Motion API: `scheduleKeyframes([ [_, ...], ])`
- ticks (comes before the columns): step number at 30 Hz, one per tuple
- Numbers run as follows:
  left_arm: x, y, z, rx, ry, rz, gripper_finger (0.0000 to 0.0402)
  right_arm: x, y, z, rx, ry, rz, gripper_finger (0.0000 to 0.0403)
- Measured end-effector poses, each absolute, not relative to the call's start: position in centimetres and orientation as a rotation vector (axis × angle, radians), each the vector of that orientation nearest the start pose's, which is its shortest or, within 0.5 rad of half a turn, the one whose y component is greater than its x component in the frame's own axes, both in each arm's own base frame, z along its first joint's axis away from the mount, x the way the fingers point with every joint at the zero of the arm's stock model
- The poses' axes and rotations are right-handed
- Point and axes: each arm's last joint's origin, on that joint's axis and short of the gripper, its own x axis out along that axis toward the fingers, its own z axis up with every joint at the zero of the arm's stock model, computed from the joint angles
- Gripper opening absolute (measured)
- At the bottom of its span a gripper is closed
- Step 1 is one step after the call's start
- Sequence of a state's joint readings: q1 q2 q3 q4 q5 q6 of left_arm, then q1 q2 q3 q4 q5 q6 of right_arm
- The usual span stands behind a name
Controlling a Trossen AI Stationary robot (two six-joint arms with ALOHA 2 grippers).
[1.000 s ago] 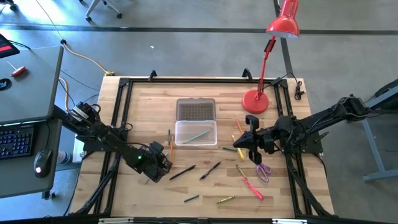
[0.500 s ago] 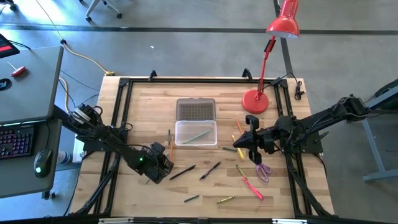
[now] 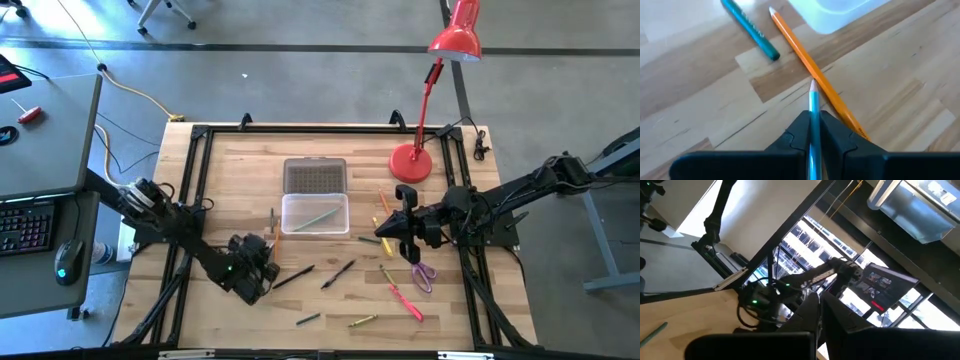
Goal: Pick & place school supplies into a supply box
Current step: Put the light blue pencil into the supply box
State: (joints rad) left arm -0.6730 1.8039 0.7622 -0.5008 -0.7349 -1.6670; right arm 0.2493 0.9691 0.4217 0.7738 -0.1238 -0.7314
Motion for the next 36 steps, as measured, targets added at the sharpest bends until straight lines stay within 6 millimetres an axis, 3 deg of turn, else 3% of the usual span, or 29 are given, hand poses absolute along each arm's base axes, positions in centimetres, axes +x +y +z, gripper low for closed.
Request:
scheduleKeyframes([
  [12, 19.8, -16.4, 4.8, -0.363, 0.432, 0.871, 0.0068, 19.8, 5.4, 26.7, -0.81, -0.371, 0.259, 0.0],
  [21, 19.6, -16.6, 4.5, -0.395, 0.402, 0.875, 0.0066, 19.8, 5.4, 26.6, -0.845, -0.376, 0.254, 0.0],
  [26, 19.8, -16.5, 4.5, -0.403, 0.391, 0.874, 0.0031, 19.8, 5.4, 26.6, -0.845, -0.376, 0.255, 0.0],
  [31, 20.0, -16.6, 5.5, -0.432, 0.446, 0.895, 0.0029, 19.8, 5.4, 26.6, -0.845, -0.376, 0.255, 0.0],
  [34, 20.0, -16.6, 7.7, -0.426, 0.521, 0.967, 0.003, 19.8, 5.4, 26.7, -0.838, -0.377, 0.256, 0.0],
  [36, 19.2, -16.1, 9.5, -0.372, 0.66, 1.05, 0.0035, 19.8, 5.4, 26.7, -0.829, -0.376, 0.257, 0.0],
])
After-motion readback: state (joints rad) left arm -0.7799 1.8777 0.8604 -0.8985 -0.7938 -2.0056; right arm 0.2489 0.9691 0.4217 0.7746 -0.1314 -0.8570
